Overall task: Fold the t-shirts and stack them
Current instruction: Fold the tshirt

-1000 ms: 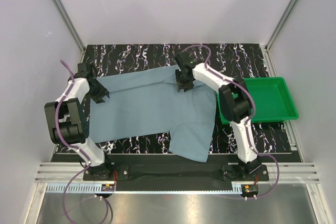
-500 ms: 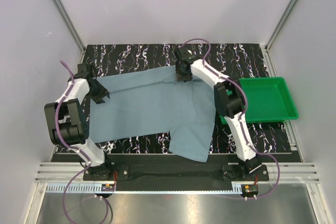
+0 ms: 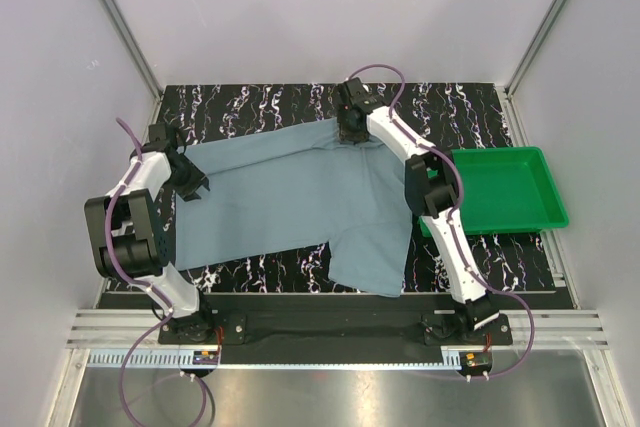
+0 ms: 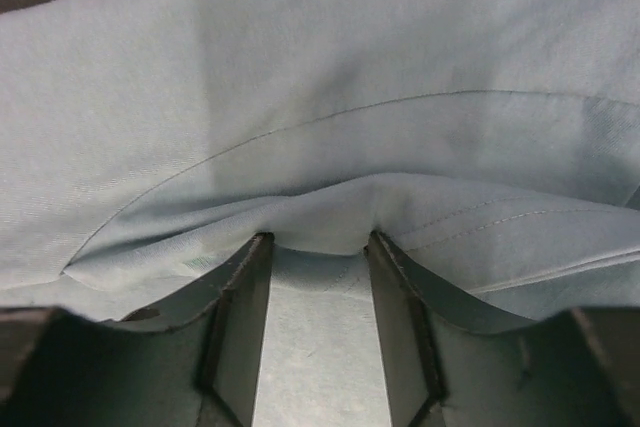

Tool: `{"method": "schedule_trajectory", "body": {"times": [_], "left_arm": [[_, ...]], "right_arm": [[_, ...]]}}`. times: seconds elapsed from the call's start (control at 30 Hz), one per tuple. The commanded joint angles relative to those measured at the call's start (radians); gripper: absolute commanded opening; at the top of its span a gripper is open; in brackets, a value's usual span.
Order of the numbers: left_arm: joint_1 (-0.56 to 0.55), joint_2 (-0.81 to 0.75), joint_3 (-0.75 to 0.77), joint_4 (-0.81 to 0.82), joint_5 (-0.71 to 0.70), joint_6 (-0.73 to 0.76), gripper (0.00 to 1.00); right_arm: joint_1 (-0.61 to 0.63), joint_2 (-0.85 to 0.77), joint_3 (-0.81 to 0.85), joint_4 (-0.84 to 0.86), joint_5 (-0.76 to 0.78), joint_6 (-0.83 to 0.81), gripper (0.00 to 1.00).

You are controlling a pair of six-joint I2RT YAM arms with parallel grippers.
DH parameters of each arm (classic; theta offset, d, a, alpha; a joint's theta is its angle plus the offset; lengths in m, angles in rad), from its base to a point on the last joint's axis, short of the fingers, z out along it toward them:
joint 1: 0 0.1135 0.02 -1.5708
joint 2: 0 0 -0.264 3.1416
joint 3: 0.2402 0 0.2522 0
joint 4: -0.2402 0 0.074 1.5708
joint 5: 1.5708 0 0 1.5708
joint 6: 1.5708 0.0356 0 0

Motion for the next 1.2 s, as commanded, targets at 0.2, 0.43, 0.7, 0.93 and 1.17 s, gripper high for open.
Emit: {"method": "schedule_trajectory", "body": {"times": [0.2,0.43,0.7,0.93,1.17], "left_arm": [[-0.002,-0.045,-0.004,0.035,0.007,0.012,0.38],[-0.002,-0.053,-0.005,0.032,-0.003,0.016,0.38],[0.000,-0.051,0.001,0.034,-0.004,0.018,0.38],[-0.002,-0.034,0.010,0.029,-0.003,0.028,0.38],[0.003,-0.016,0.021,0.017,-0.004,0.042,0.39]], "right_arm": [[-0.009,-0.102,-0.135,0.056,0.026,-0.064,0.35],[-0.009,-0.092,-0.032,-0.010,0.007,-0.065,0.03],[-0.028,-0.079,0.158,-0.258,-0.175,0.051,0.00],[-0.073,-0.091,0.112,-0.400,-0.426,0.153,0.00],[-0.070,-0.169,-0.026,-0.441,-0.572,0.168,0.12]]}}
